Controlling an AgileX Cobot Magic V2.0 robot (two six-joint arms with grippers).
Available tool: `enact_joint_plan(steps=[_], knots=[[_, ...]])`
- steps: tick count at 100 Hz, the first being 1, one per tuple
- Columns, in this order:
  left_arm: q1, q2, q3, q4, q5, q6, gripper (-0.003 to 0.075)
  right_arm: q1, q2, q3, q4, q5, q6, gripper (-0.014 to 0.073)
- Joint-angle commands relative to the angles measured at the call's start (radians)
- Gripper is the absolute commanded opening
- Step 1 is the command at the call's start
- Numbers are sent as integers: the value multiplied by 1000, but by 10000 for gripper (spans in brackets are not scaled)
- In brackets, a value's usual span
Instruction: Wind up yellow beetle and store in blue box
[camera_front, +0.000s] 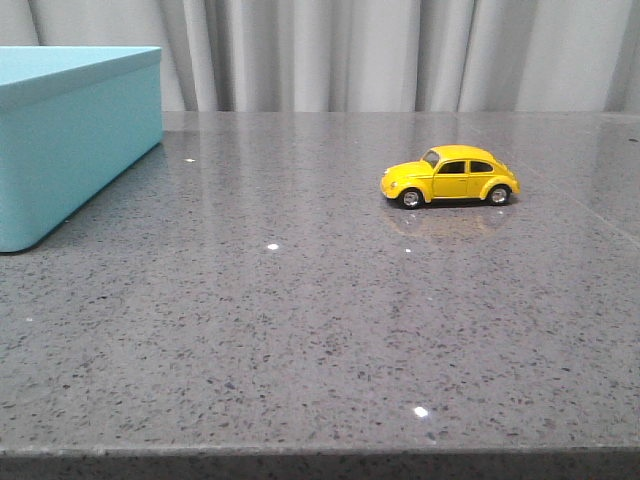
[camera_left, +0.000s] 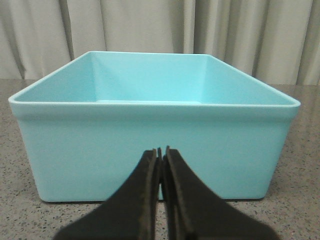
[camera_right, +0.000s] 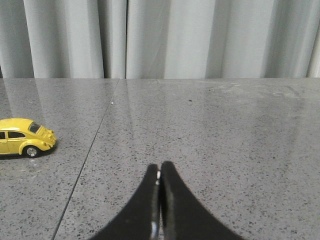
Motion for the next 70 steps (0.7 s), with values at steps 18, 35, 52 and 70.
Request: enact_joint_plan(steps=[18, 35, 52, 70], knots=[[3, -33, 22, -7, -73, -7, -19, -6, -23, -17, -11, -77, -9, -69], [3, -33, 22, -7, -73, -7, -19, -6, -23, -17, -11, -77, -9, -69], [3, -33, 22, -7, -73, -7, -19, -6, -23, -17, -11, -77, -9, -69], [3, -33, 22, -7, -73, -7, -19, -6, -23, -17, -11, -78, -9, -69]])
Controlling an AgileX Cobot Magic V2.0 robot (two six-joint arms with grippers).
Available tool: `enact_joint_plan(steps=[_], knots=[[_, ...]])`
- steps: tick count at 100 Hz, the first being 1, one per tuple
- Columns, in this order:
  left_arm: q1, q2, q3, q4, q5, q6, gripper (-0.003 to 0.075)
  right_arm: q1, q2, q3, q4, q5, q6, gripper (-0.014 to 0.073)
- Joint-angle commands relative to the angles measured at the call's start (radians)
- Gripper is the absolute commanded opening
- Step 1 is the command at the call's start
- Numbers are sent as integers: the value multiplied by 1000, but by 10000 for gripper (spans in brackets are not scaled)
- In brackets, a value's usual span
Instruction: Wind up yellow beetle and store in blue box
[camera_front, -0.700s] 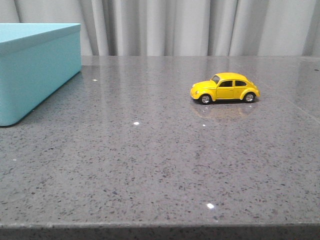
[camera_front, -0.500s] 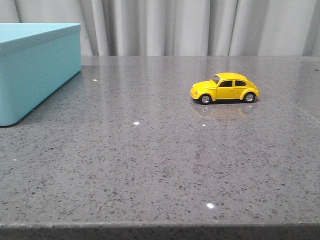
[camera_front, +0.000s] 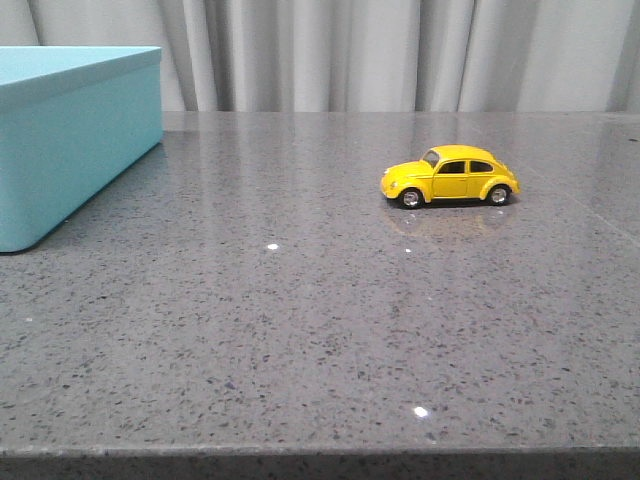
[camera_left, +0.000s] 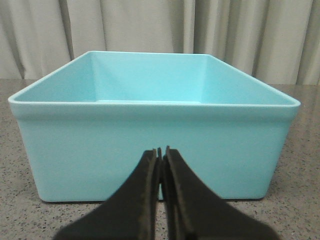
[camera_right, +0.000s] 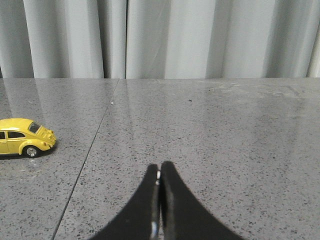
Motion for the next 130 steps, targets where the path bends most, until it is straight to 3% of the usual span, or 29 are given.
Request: enact_joint_plan(steps=[1, 51, 71, 97, 130], knots=[[3, -33, 22, -7, -73, -7, -19, -6, -23, -17, -11, -78, -9, -69], [3, -31, 9, -13, -112, -7, -19, -5, -23, -30, -11, -84, -8, -69], [3, -14, -58, -13, -108, -7, -19, -5, -13, -115, -10, 37, -8, -64], [3, 113, -170, -13, -94, -7, -19, -5, 133, -267, 12, 230, -8, -59], [3, 336, -351, -13, -74, -7, -19, -5, 336, -433, 20, 245, -8, -59]])
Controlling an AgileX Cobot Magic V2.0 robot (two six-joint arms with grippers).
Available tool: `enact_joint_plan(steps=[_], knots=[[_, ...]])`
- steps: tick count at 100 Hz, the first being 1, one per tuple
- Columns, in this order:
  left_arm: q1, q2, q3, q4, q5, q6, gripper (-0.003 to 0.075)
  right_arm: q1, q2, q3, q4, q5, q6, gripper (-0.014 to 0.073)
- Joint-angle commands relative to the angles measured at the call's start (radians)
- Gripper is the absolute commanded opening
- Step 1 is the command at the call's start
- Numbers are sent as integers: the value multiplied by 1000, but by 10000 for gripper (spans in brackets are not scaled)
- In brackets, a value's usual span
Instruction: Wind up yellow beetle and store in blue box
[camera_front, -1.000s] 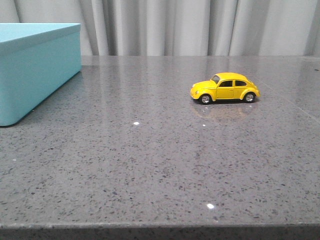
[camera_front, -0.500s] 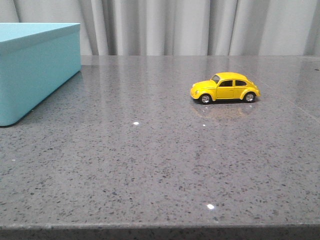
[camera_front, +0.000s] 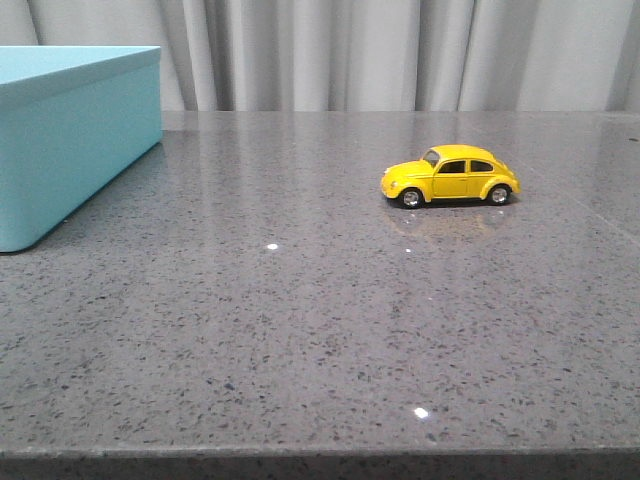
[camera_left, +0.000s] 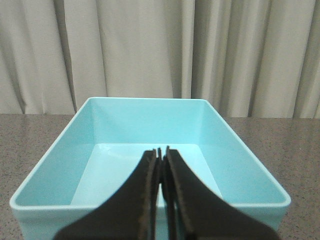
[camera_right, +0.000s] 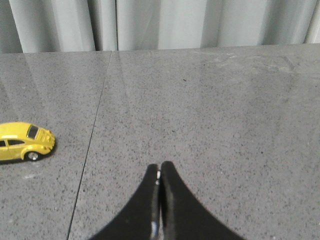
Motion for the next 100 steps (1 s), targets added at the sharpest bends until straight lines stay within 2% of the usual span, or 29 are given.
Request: enact_joint_plan(steps=[1, 31, 69, 100], knots=[[3, 75, -81, -10, -55, -7, -19, -5, 73, -74, 1, -64, -8, -59], [3, 247, -218, -10, -11, -7, -19, -5, 276, -215, 15, -1, -8, -59], [3, 263, -231, -10, -9, -7, -19, -2, 296, -234, 30, 10, -8, -59], [3, 263, -231, -10, -11, -7, -19, 120, 407, -339, 44, 121, -8, -58]])
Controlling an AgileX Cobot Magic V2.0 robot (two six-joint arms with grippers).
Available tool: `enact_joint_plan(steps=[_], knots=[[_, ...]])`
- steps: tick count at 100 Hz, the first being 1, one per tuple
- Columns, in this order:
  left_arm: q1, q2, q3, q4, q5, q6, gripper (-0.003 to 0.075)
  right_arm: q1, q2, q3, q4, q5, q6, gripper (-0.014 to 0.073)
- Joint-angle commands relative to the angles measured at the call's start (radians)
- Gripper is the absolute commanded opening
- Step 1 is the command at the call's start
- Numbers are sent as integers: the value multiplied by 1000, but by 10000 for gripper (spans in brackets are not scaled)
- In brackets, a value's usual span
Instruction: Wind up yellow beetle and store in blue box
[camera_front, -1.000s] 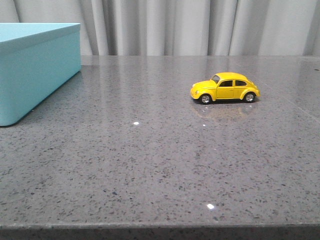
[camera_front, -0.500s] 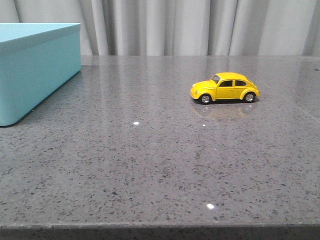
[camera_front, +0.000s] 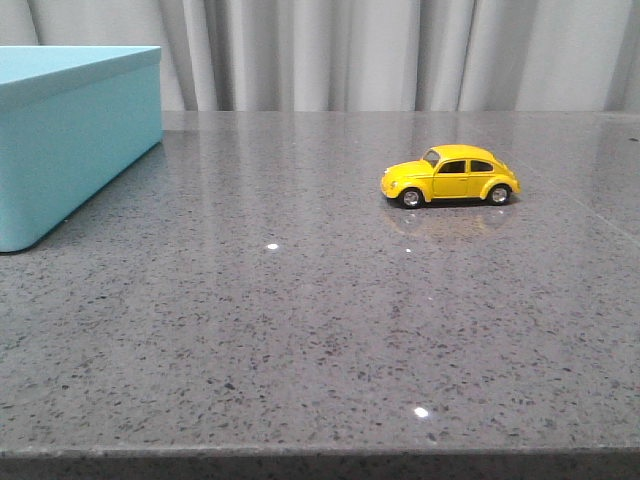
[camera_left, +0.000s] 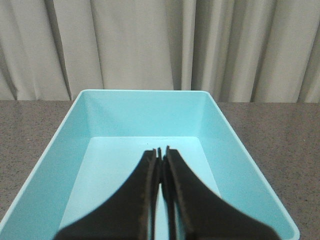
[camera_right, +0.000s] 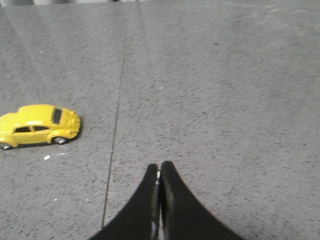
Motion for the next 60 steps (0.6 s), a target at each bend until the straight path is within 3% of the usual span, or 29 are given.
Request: enact_joint_plan(steps=[1, 29, 60], knots=[[3, 11, -39, -10, -73, -7, -19, 33, 52, -74, 0, -40, -8, -58], [3, 11, -39, -10, -73, -7, -19, 174, 245, -228, 24, 56, -8, -27], [3, 11, -39, -10, -73, -7, -19, 264, 488, -433, 25, 223, 38, 337]])
